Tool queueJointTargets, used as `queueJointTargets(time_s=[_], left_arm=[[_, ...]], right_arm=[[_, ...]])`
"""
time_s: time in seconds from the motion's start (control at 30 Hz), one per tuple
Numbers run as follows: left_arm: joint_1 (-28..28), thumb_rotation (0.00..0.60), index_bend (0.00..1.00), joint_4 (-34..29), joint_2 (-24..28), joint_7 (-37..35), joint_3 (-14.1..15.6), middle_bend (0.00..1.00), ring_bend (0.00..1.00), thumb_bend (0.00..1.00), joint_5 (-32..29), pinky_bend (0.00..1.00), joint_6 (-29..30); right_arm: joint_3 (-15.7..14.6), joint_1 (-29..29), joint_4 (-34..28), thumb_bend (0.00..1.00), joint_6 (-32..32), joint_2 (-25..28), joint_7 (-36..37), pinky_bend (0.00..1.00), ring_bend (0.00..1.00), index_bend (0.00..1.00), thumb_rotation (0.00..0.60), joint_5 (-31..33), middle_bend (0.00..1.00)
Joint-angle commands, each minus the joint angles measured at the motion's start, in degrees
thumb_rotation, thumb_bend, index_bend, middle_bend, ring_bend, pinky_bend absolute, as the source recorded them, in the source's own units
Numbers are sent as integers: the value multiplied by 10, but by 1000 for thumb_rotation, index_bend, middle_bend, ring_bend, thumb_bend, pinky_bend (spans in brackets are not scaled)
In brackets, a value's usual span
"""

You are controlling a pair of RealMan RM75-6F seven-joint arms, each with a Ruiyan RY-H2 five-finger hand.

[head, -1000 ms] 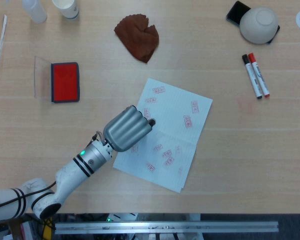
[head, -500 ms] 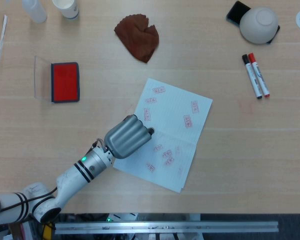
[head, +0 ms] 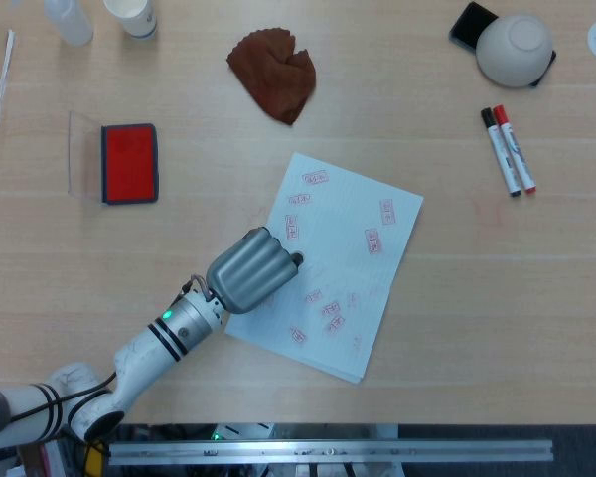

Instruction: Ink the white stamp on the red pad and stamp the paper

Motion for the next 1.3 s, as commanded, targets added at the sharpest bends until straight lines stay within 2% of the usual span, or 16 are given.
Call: queueJointTargets(time_s=[0.03, 0.5, 0.73, 1.1, 1.3], left_arm=[[1, 600, 568, 4, -3, -1, 1, 1000, 1000, 307, 0, 1000, -4], [-1, 600, 561, 4, -13, 16, -5, 1000, 1000, 307, -16, 1000, -35], [-2, 600, 561, -1, -10, 19, -9, 1000, 1000, 307, -16, 1000, -33], [-8, 600, 561, -60, 47, -6, -45, 1000, 1000, 306, -9, 1000, 12], [-5, 600, 558, -65, 73, -19, -60, 1000, 1000, 306, -26, 1000, 19]], right_arm=[[0, -1, 0, 280, 1, 0, 0, 290, 167, 158, 600, 0, 268], [0, -6, 8, 280, 5, -3, 7, 291, 167, 158, 600, 4, 268], [0, -8, 11, 280, 6, -2, 10, 290, 167, 158, 600, 5, 268], [2, -7, 10, 280, 7, -1, 11, 290, 167, 158, 600, 3, 268], [4, -3, 10, 280, 4, -3, 12, 291, 167, 158, 600, 1, 268]])
